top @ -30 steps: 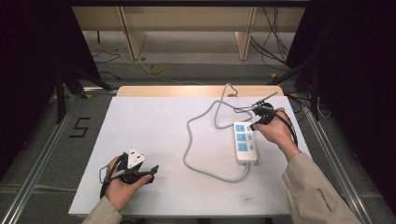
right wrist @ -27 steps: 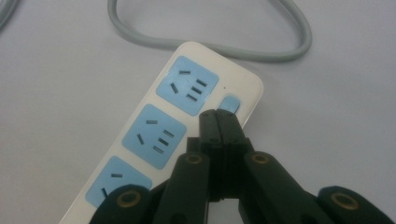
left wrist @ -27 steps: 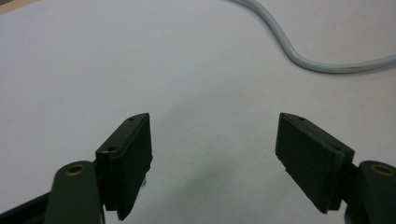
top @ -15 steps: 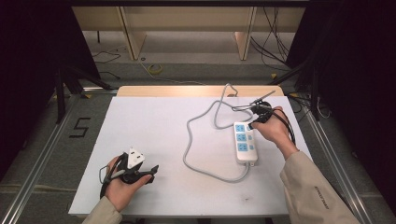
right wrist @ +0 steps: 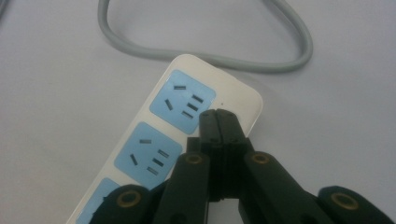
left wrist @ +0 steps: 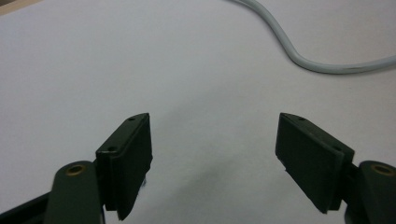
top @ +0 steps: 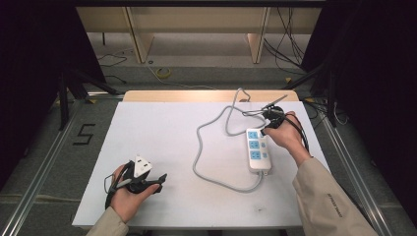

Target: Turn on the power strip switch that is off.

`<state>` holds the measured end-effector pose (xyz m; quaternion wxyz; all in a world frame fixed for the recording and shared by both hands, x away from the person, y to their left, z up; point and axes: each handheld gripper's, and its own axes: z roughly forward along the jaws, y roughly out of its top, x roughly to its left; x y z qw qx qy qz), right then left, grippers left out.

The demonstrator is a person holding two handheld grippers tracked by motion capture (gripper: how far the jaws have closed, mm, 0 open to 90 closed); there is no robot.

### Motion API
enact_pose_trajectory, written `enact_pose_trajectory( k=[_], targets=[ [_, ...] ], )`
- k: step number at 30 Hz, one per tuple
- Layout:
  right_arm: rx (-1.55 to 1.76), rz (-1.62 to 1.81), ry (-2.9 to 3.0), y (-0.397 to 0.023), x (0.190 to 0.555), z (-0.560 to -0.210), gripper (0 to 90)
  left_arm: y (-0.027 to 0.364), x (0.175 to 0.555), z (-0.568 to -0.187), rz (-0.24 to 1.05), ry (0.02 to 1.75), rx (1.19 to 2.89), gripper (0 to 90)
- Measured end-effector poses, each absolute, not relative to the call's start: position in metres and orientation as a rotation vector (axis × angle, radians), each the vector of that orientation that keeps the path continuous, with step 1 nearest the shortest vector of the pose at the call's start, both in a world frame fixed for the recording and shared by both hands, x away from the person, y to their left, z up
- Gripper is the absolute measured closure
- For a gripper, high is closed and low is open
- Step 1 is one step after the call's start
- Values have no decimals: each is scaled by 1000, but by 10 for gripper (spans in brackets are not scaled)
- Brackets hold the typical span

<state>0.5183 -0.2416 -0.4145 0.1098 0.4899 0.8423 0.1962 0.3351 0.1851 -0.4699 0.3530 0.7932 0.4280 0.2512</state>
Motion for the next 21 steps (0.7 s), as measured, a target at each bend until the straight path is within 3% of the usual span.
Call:
enact_pose_trajectory(
  k=[21],
  targets=[
    [1467, 555, 2479, -239, 527, -421, 900, 185, 335, -470, 650, 1106, 2052, 270]
  ],
)
